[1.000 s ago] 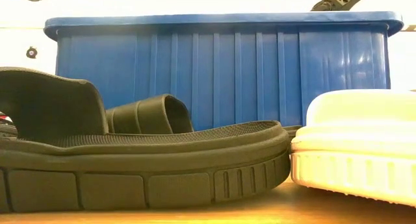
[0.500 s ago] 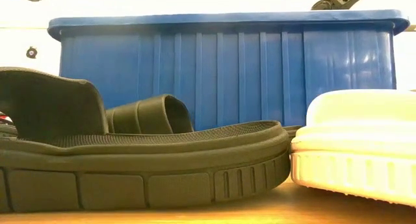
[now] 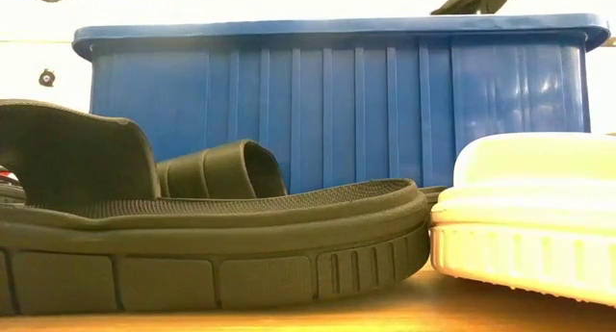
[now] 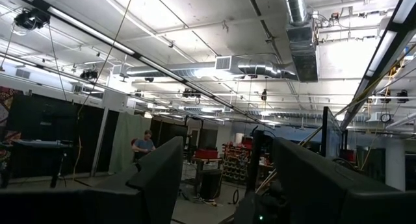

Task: Pick and place slides into bin
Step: Put the pink slide into the blue container

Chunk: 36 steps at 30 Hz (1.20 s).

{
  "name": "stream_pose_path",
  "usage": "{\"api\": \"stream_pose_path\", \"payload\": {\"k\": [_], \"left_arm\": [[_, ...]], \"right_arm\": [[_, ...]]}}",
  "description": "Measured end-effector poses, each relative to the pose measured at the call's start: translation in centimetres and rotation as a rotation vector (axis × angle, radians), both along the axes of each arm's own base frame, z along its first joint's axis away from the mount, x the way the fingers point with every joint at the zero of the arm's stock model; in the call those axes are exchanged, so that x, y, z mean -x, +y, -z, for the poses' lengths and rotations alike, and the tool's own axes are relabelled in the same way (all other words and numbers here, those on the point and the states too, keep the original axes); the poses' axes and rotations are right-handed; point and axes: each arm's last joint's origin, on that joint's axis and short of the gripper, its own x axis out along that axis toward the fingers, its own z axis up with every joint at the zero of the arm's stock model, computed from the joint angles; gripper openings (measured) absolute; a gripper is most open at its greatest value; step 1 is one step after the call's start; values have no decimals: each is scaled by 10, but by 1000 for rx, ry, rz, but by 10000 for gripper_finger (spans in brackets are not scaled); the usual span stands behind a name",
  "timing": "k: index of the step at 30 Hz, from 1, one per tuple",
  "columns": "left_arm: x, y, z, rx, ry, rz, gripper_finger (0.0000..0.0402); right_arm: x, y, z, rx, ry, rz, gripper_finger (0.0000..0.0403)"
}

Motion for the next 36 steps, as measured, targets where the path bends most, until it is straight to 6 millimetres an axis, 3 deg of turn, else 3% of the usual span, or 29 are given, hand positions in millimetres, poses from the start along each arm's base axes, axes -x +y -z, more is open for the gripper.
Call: {"api": "stream_pose_path", "payload": {"k": [10,19,28,36], "left_arm": [[0,0,0,0,0,0,223],[0,0,0,2,-1,2,223],[0,-1,0,-9,-1,21,223],[-1,-1,1,-9,9,22,223]], "right_arm": [[-2,2,-39,-16,-151,252,250],[-16,16,-92,-200,-494,373,235],[-33,68,-139,-267,-741,322,230],[-33,120,-155,-458,-877,457,230]]}}
